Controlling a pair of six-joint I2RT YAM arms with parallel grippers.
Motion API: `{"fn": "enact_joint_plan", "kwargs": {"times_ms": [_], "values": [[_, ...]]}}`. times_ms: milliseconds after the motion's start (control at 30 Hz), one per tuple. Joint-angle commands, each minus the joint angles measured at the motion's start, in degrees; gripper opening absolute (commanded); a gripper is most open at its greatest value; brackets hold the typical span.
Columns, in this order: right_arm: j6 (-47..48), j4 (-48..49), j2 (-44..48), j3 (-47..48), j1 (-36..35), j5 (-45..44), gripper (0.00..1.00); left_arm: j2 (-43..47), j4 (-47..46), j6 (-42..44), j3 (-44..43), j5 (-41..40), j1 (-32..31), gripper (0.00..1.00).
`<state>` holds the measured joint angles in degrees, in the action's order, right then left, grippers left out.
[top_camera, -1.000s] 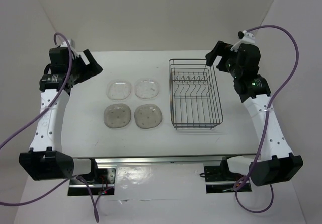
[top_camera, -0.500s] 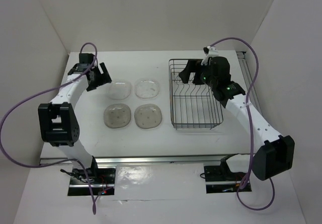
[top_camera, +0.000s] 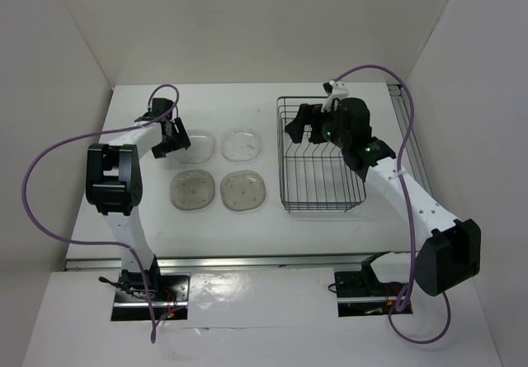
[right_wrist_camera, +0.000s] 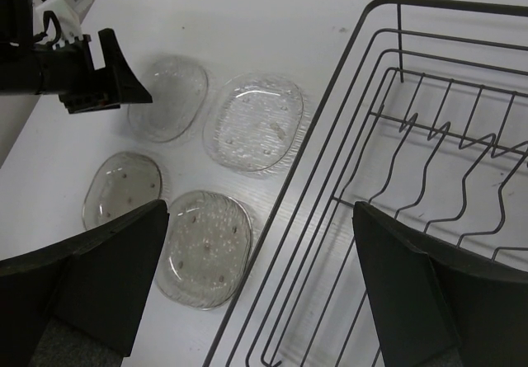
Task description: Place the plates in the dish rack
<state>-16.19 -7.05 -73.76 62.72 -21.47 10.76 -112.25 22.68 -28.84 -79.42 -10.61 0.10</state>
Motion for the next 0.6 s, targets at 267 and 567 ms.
{"fn": "enact_joint_plan", "kwargs": {"times_ms": [267,567], "values": [[0.5,4.5,-0.4,-0.6,-0.8,-0.5,1.0,-5.2,-2.5,-0.4,-2.3,-1.9,0.3,0.46],[0.5,4.5,-0.4,-0.6,-0.8,0.0,1.0,-6.3,-0.3,-1.8,-4.7,-4.0,1.4,0.0]]}}
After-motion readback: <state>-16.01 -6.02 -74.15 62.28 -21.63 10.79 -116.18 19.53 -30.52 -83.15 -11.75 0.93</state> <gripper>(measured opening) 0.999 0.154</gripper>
